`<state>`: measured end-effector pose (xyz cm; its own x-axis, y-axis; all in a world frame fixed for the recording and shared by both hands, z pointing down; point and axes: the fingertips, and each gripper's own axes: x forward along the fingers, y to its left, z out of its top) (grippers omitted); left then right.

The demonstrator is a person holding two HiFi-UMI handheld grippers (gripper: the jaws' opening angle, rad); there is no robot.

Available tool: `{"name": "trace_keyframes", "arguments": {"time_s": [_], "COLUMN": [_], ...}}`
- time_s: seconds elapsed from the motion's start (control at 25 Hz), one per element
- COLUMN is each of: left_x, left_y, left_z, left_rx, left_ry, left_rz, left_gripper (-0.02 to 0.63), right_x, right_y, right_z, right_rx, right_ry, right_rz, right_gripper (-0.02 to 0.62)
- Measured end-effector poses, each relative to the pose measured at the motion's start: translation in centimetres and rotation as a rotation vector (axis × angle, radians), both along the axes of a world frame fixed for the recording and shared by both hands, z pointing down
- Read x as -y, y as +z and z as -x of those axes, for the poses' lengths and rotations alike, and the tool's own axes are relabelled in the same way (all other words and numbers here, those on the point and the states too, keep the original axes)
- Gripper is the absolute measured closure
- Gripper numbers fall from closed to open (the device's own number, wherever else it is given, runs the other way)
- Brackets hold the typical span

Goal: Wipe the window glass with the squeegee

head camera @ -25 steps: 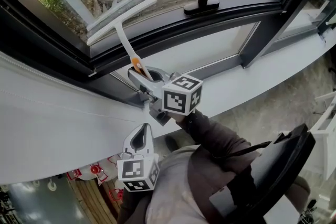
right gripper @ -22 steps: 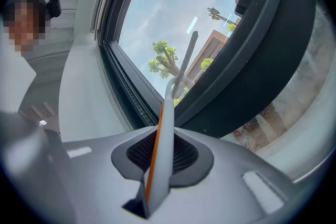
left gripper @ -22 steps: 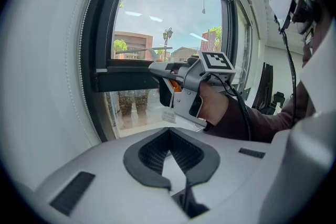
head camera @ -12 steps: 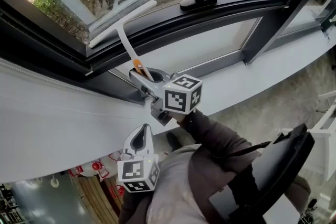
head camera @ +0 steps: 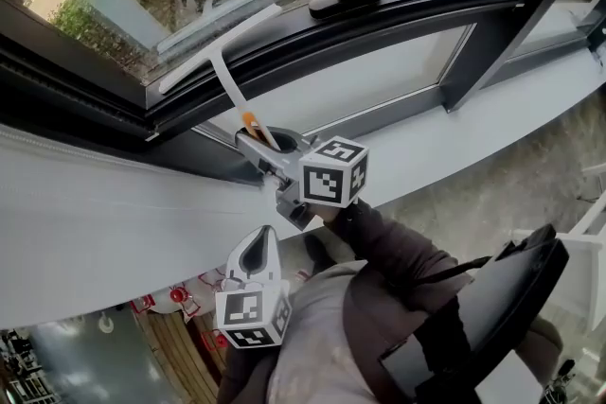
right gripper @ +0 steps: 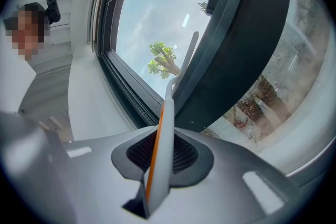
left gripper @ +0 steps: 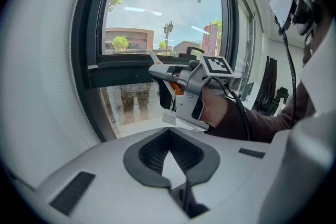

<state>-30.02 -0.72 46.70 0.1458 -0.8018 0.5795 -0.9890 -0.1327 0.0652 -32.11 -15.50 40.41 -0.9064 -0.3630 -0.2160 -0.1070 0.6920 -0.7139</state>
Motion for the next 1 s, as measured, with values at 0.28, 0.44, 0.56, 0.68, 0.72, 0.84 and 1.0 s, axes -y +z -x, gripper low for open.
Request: {"name": "trace_keyframes", "arguments": {"time_s": [0.28,0.44,0.56,0.68,0.72,0.84,1.0], "left_x": [-0.5,-1.4,-2.4,-3.9,-4.5,-5.9,-7.8], "left_y": [1.4,2.5,2.4,1.9,1.7,1.5,0.5], "left_z": [-3.3,-4.9,-5.1,-5.4,-5.7,-6.2,-6.4], "left_rx": [-0.015,-0.029,-0.017,-0.003,-0.002,-0.010,-0.010], "left_ry": [-0.039,-0.065,-0.078,-0.098,-0.101,-0.102,-0.099], "left_rz": [0.042,0.068,0.069,0.044,0.035,0.019,-0.028], "left_gripper": [0.606,0.606,0.606,0.606,0.606,0.606,0.606], "right_x": [-0.5,-1.0,-2.8,-5.9,-6.9,-9.3,-12.8], "right_y": [0.4,0.0,-1.8,-4.6,-5.5,-7.8,-10.5], "right_z": [-3.1,-4.4,-4.8,-5.9,-6.6,-8.8,-11.6], "right_rx": [0.032,0.044,0.069,0.082,0.082,0.065,0.001], "right_ry": [-0.057,-0.108,-0.155,-0.186,-0.180,-0.135,-0.049], "right_rz": [0.022,0.007,-0.021,-0.109,-0.143,-0.245,-0.396], "right_gripper": [0.554,0.554,0.554,0.554,0.554,0.554,0.554]}}
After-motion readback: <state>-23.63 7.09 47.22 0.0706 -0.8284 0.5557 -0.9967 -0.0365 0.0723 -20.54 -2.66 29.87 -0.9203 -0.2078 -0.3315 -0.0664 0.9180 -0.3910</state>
